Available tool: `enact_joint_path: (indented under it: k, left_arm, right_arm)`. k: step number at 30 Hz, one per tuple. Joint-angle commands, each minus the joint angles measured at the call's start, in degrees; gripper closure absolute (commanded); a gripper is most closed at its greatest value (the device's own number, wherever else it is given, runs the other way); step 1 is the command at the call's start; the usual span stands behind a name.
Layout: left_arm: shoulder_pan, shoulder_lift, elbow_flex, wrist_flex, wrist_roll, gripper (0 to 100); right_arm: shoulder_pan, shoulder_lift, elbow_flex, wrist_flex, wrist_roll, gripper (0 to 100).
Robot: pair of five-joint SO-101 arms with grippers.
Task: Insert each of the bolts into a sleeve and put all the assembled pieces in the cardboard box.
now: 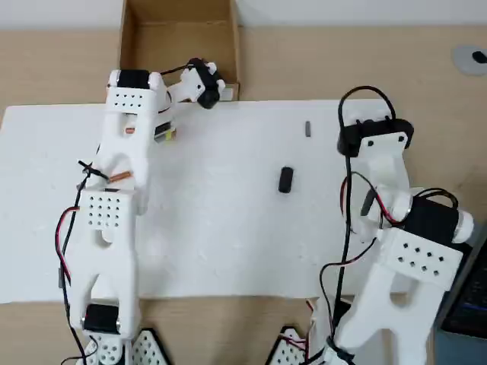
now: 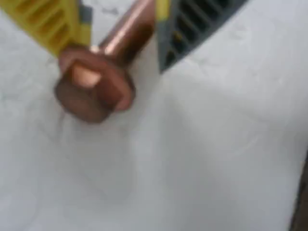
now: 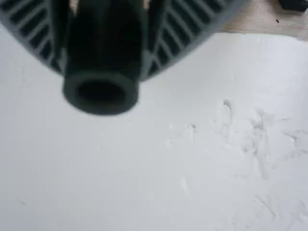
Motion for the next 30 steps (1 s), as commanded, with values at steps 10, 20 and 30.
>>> enact_joint_path:
  k: [10, 20, 30]
  left_arm:
    - [0.53, 0.57, -1.14, 0.53, -0.18, 99]
    - [0.70, 0.57, -17.58, 13.89, 5.98, 99]
    - [2.29, -2.42, -30.51, 13.98, 27.52, 100]
  right_arm:
    - [0.75, -1.27, -0.04, -0.53, -0.53, 98.8]
    - [0.22, -4.62, -1.54, 1.76, -0.35, 98.8]
    - [-4.35, -16.57, -1.10, 2.99, 0.00, 98.8]
